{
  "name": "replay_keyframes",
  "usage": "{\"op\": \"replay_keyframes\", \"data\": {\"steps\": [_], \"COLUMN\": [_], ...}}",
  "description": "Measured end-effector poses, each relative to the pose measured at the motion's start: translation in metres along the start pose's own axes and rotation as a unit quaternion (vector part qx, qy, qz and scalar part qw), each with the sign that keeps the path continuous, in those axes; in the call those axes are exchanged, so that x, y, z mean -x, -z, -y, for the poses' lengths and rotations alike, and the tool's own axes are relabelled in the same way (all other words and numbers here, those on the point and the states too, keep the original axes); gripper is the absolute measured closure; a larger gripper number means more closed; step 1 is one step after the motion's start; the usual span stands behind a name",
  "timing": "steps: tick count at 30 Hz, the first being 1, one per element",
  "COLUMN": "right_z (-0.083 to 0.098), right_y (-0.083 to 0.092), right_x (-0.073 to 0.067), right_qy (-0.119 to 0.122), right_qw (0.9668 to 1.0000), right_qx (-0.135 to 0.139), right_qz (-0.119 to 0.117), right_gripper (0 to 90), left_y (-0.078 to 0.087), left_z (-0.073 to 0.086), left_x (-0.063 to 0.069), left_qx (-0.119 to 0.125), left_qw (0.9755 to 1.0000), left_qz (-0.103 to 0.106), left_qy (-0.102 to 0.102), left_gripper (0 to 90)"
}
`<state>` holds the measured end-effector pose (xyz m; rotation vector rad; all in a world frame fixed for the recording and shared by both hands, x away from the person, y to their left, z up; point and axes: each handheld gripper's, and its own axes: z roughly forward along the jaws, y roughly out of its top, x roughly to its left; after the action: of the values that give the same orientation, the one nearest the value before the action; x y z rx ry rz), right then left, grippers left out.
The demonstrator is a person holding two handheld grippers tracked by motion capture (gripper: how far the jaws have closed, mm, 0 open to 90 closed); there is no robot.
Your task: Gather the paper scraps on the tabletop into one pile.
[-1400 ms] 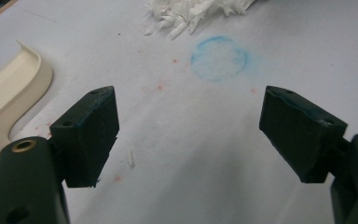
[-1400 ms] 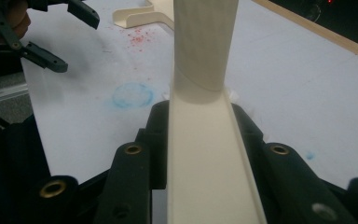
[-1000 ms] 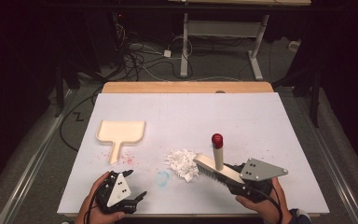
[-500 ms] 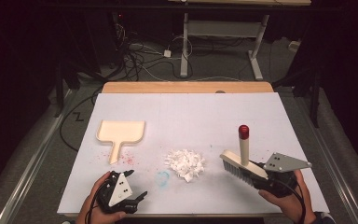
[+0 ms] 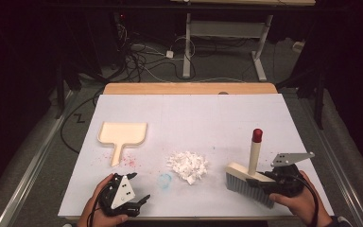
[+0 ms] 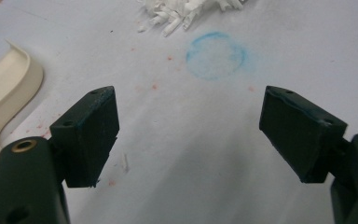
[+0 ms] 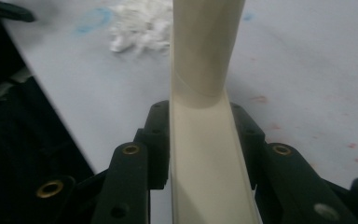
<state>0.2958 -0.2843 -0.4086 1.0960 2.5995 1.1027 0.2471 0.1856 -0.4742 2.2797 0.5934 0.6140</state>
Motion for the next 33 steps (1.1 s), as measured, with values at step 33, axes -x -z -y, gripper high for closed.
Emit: {"op": "replay_keyframes", "data": {"steps": [33], "right_z": [-0.047], "right_y": [-0.056], "right_x": [0.079], "right_qy": [0.082], "right_qw": [0.9878], "right_qx": [-0.116], "right_qz": [0.063], "right_gripper": [47.0], "left_y": [-0.011], "left_z": [-0.001], "left_x": [0.004], "left_qx": [-0.028], "left_qw": [0.9993], "left_qz": [0.023], "left_qy": [-0.013], "left_gripper": [20.0]}}
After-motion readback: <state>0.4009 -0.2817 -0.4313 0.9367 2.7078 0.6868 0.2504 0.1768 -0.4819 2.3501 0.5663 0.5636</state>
